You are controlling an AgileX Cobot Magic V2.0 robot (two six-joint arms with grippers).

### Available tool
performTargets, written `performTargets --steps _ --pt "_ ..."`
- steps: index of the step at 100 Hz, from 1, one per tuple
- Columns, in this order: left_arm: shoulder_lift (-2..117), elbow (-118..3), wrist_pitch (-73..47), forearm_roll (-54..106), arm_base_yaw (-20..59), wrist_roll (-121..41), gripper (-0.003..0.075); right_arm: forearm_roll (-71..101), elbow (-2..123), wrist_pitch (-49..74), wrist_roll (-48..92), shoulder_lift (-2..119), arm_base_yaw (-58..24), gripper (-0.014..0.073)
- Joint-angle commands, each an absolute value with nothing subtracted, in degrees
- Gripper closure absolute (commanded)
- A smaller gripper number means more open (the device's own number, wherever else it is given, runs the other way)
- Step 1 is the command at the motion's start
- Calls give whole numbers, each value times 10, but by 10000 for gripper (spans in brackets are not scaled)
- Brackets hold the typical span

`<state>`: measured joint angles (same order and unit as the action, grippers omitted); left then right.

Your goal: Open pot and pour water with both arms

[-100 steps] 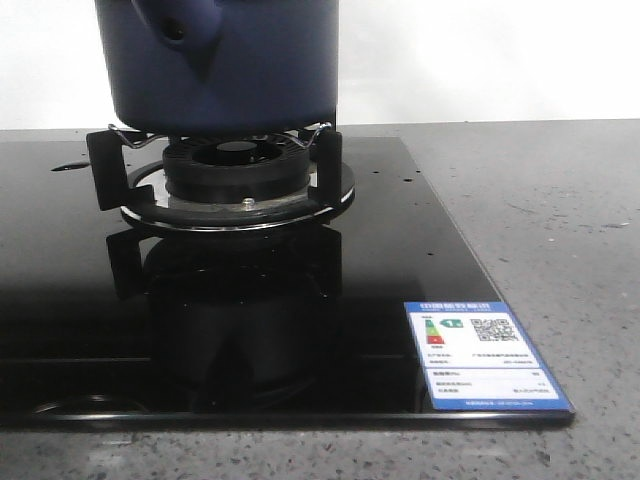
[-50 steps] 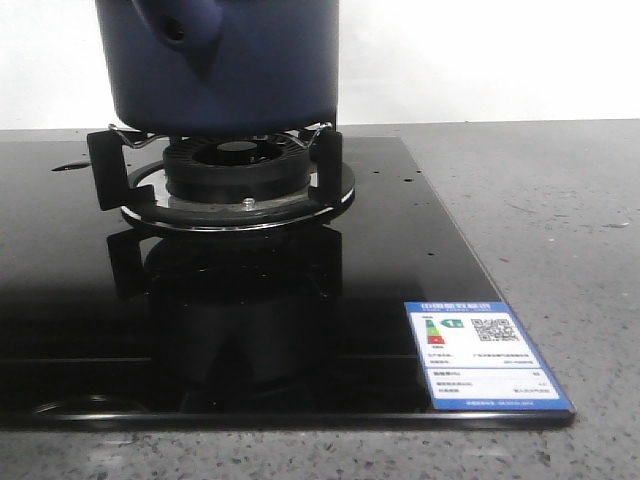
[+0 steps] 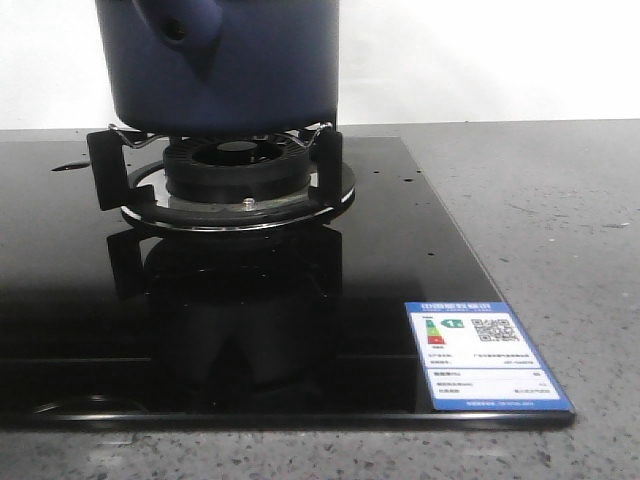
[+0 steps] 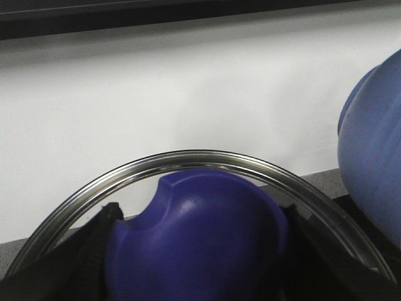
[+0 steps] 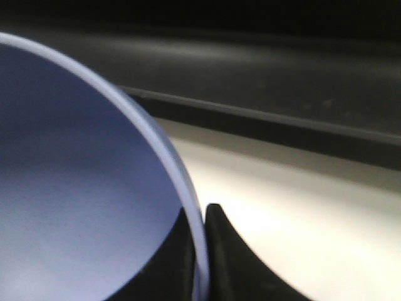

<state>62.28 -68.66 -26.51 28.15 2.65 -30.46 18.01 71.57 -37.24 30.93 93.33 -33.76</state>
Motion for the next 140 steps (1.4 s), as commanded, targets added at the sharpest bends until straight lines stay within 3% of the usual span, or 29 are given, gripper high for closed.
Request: performTargets --steps 1,36,102,121,140 --pt "612 -706 -208 296 27 -302 312 163 731 -443 309 901 -338 637" --pt "612 -706 -208 296 27 -302 312 151 731 -528 309 901 -338 637" --pt "612 -706 -208 301 27 -302 312 151 731 -503 311 899 -338 637" --pt "612 -706 -208 301 27 -302 312 151 738 -392 318 867 -334 637" --pt "612 -706 -208 301 27 -302 312 152 801 -137 318 819 -289 637"
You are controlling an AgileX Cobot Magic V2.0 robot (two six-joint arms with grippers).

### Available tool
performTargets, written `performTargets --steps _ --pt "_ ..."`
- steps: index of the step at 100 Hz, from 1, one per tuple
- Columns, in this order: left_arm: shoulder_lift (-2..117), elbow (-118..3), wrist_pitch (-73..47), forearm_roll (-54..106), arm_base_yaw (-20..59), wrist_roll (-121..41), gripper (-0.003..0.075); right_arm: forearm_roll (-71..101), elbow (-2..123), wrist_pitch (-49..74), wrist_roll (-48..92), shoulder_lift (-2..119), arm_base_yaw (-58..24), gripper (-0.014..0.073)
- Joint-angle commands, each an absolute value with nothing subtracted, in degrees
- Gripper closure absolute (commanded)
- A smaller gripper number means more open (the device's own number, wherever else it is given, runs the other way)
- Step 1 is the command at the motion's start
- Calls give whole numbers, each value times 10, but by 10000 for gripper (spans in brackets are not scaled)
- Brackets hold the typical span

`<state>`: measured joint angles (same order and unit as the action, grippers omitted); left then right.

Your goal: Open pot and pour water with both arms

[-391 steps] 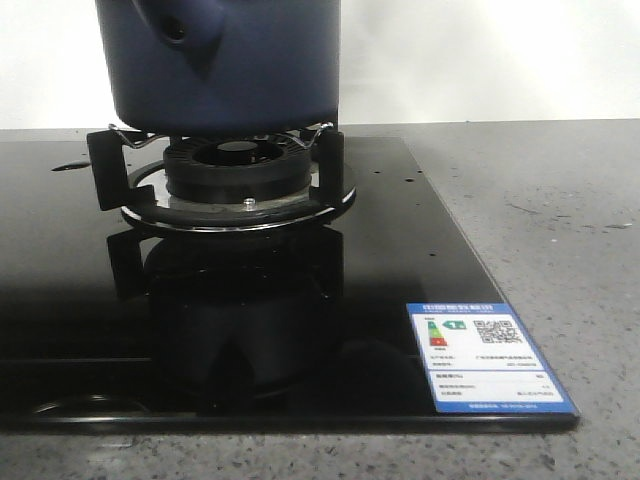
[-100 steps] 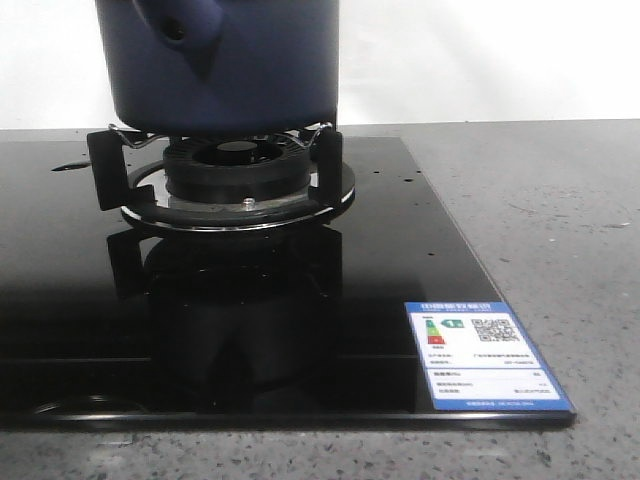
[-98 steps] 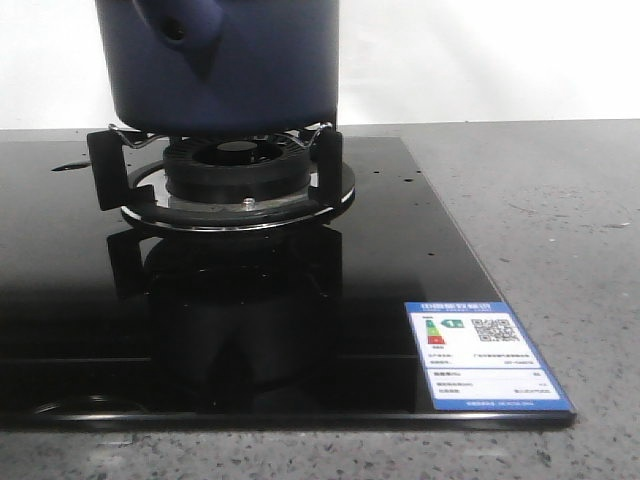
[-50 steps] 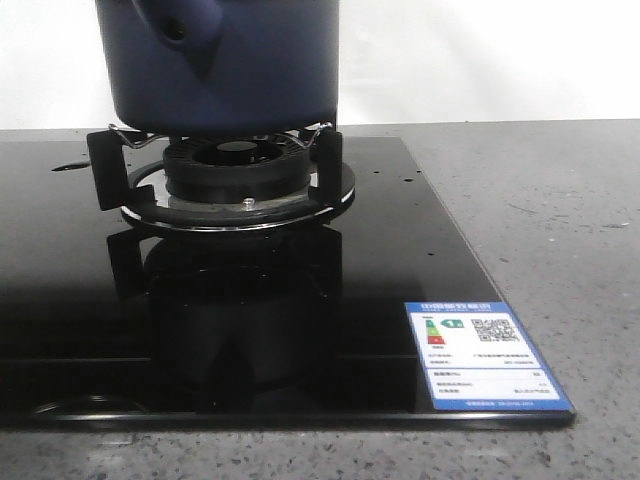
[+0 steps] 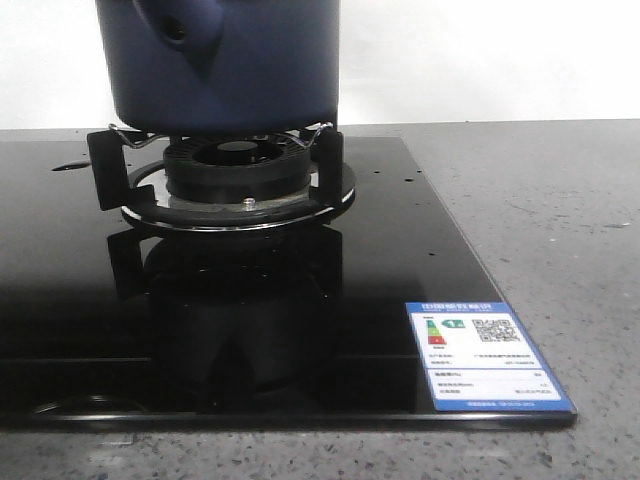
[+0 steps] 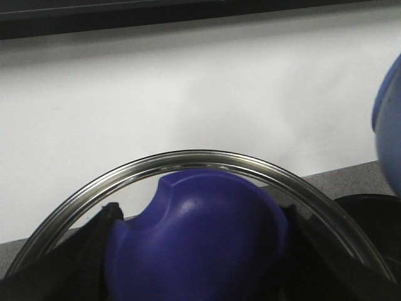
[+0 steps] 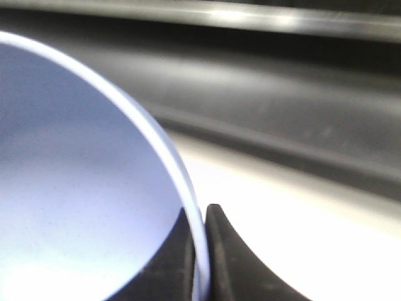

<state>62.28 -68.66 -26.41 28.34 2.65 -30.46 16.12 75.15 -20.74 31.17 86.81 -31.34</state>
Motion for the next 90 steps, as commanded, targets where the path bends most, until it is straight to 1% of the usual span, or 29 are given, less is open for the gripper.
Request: performTargets --steps 1,26,38,54,61,73,90 --pt "612 -706 -208 301 27 -302 312 153 809 -113 318 817 -287 637" --pt "612 -706 -208 301 27 -302 312 155 963 315 298 801 -169 636" --pt "612 -706 -208 301 27 -302 312 120 1010 470 231 808 -109 636" --pt "612 -706 -208 304 27 -302 312 46 1015 632 120 831 -44 637" --pt "612 -706 -208 304 27 -302 312 44 1012 676 101 853 -23 637" --pt "612 -706 -208 306 27 -302 312 45 1004 717 88 885 0 637" --pt "612 -706 -208 306 27 -302 312 52 952 704 83 915 18 637"
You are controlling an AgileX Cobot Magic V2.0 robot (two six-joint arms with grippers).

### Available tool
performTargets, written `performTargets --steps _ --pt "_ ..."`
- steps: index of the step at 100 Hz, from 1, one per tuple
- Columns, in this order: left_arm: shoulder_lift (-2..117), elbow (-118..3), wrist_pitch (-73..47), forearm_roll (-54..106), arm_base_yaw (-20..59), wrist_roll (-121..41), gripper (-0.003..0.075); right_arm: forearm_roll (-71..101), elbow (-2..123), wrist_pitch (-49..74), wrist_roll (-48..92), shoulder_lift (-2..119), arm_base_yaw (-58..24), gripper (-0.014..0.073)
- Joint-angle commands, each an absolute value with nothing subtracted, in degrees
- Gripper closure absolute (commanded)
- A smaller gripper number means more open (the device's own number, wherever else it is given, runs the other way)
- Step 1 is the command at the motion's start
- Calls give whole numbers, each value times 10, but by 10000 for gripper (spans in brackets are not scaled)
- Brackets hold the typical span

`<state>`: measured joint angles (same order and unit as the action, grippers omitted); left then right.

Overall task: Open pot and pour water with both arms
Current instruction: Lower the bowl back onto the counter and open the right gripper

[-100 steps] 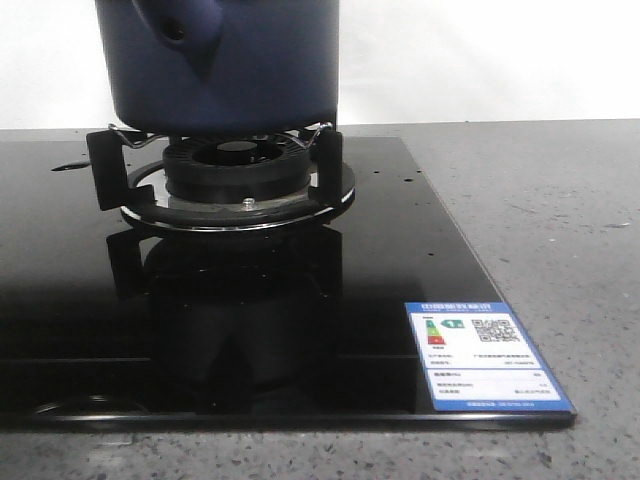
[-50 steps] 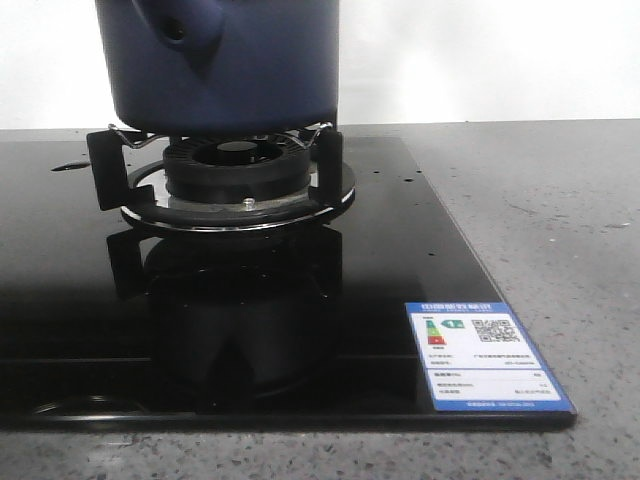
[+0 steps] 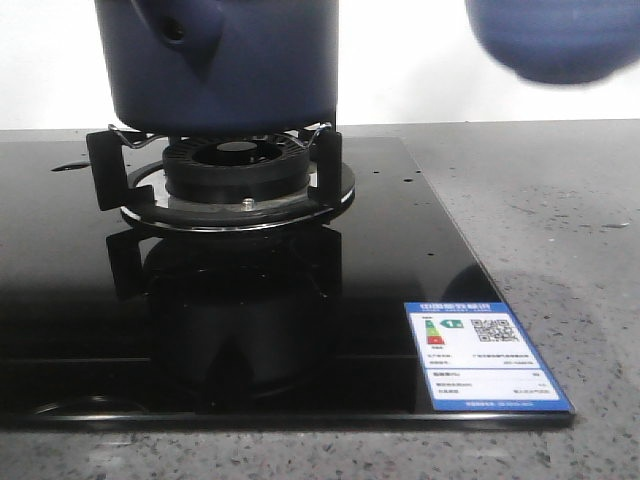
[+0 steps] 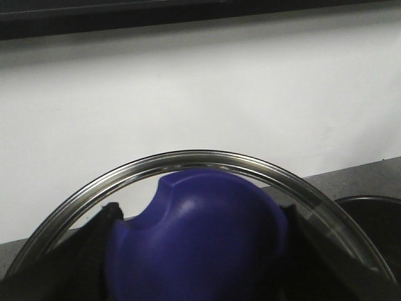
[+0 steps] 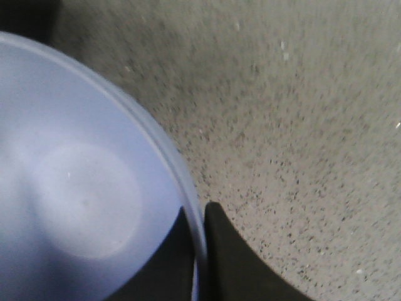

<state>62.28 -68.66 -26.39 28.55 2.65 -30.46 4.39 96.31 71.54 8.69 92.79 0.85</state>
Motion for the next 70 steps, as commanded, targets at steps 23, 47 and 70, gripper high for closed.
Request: performTargets --steps 23,47,70 --pt "612 -706 -208 306 27 -302 312 59 847 615 83 919 29 637" --pt "612 -706 -208 306 27 -302 312 64 801 566 83 919 29 636" --pt "612 -706 -208 306 27 -302 312 64 800 563 88 916 29 386"
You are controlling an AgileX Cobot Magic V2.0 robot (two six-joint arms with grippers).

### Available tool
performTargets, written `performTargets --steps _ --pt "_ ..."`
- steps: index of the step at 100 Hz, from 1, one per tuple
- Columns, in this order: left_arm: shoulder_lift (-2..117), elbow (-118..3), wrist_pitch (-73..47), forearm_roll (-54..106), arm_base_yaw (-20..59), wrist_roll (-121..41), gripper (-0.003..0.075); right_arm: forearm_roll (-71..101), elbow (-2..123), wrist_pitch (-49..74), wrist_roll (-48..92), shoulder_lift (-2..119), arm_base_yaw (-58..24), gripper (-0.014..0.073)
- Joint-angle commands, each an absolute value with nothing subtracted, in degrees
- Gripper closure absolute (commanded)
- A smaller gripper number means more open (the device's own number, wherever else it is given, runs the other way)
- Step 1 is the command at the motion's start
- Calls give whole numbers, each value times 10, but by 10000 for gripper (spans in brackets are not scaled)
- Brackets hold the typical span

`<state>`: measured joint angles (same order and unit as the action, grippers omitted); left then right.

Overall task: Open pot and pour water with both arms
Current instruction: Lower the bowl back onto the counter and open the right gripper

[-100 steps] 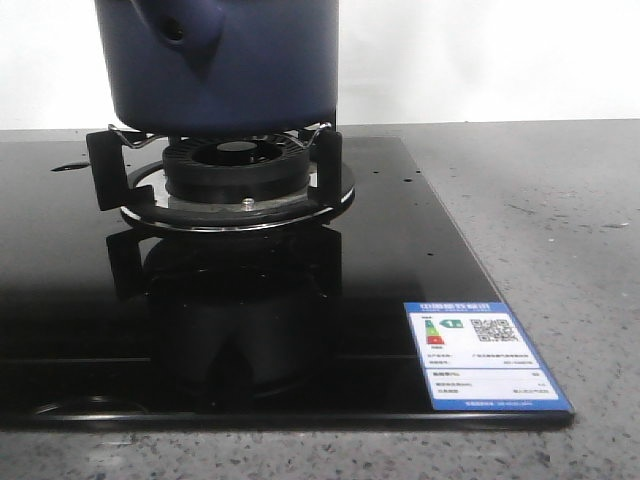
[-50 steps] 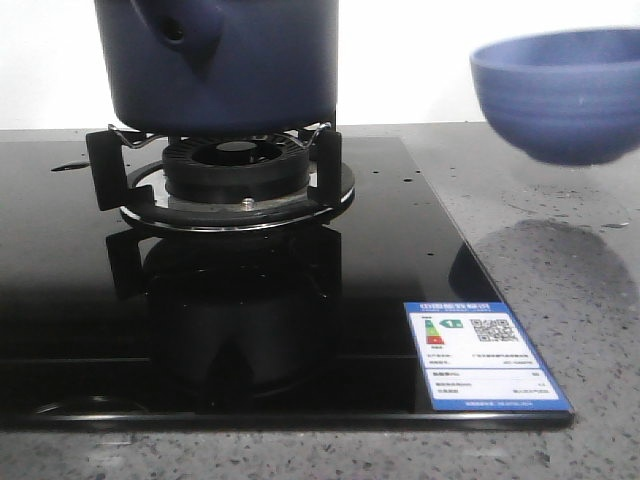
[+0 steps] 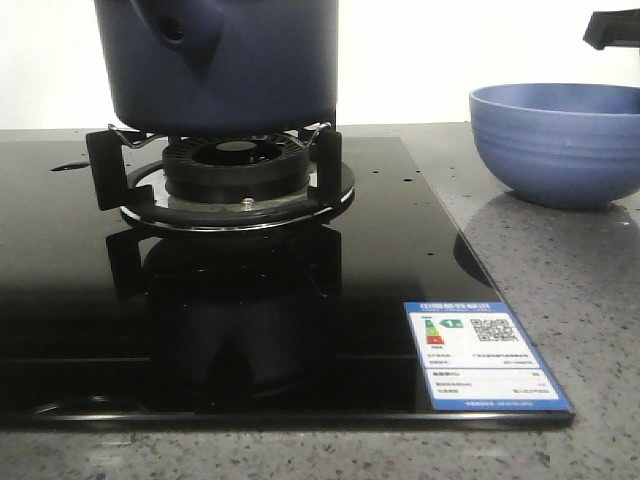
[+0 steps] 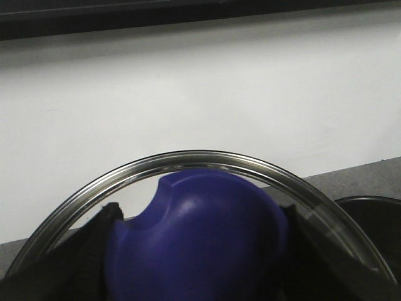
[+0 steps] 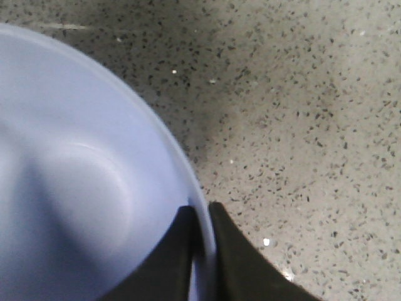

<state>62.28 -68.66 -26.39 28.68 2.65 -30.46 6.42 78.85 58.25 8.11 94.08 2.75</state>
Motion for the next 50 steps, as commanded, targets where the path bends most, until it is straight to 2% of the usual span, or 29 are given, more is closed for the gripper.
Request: performTargets --steps 1,8,15,34,50 --pt "612 -706 -208 306 27 -302 312 64 800 563 88 915 29 347" --pt "612 -706 -208 306 27 -302 312 64 801 563 88 904 29 166" --pt "612 -706 -208 314 27 -302 312 61 801 559 88 885 29 81" --pt "613 -706 -208 359 43 -314 311 61 801 545 88 797 29 123" --pt "627 -706 -202 432 95 -379 311 73 801 551 88 724 29 157"
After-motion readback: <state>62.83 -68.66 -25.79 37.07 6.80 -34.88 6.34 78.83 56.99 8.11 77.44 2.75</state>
